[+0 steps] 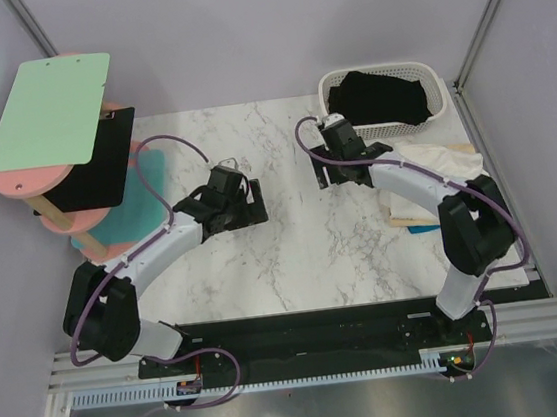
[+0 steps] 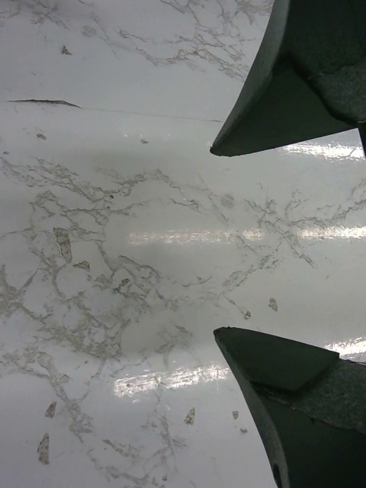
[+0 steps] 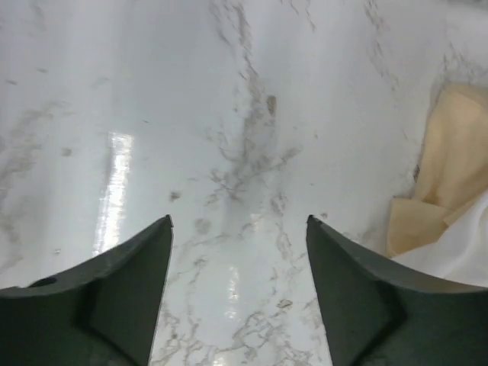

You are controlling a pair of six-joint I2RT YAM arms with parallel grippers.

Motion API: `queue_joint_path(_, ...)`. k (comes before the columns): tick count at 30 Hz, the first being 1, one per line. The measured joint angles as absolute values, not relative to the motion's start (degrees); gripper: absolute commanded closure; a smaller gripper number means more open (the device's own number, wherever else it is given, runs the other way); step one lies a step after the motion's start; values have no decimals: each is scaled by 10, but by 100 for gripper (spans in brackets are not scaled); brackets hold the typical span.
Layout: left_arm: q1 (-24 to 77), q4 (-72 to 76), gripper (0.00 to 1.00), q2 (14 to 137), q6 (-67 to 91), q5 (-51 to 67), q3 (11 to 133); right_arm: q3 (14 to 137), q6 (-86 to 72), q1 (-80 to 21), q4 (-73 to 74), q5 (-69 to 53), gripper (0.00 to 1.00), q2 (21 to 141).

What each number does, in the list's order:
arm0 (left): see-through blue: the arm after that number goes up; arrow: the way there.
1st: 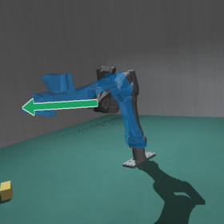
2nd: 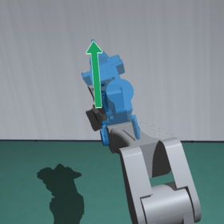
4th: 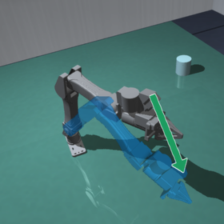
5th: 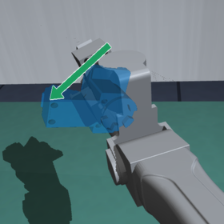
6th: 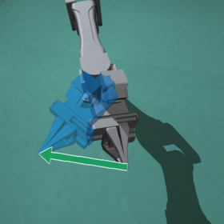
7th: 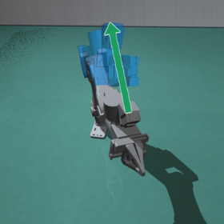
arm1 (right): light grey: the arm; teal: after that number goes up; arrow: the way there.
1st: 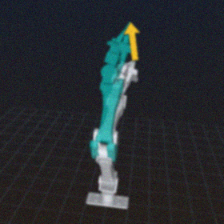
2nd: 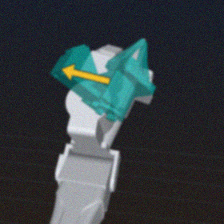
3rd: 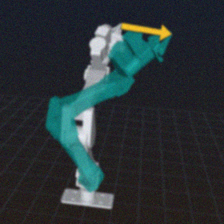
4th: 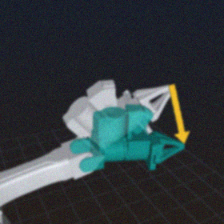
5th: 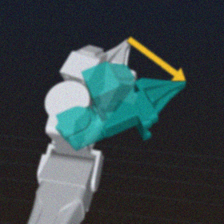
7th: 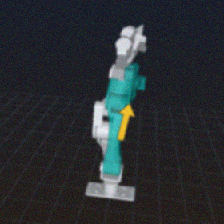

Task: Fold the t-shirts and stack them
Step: Put the neatly folded tshirt into the corner of the board with the right arm

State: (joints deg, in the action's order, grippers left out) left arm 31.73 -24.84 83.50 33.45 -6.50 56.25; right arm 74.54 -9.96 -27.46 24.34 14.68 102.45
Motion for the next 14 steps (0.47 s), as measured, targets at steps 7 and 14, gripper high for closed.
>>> queue_joint_path(7, 312, -239, 0, 789, 317, -80, 534, 693, -124, -305, 153, 77, 2, 934)
queue_joint_path(14, 308, -217, 0, 775, 303, -81, 502, 672, -134, -384, 123, 74, 2, 939)
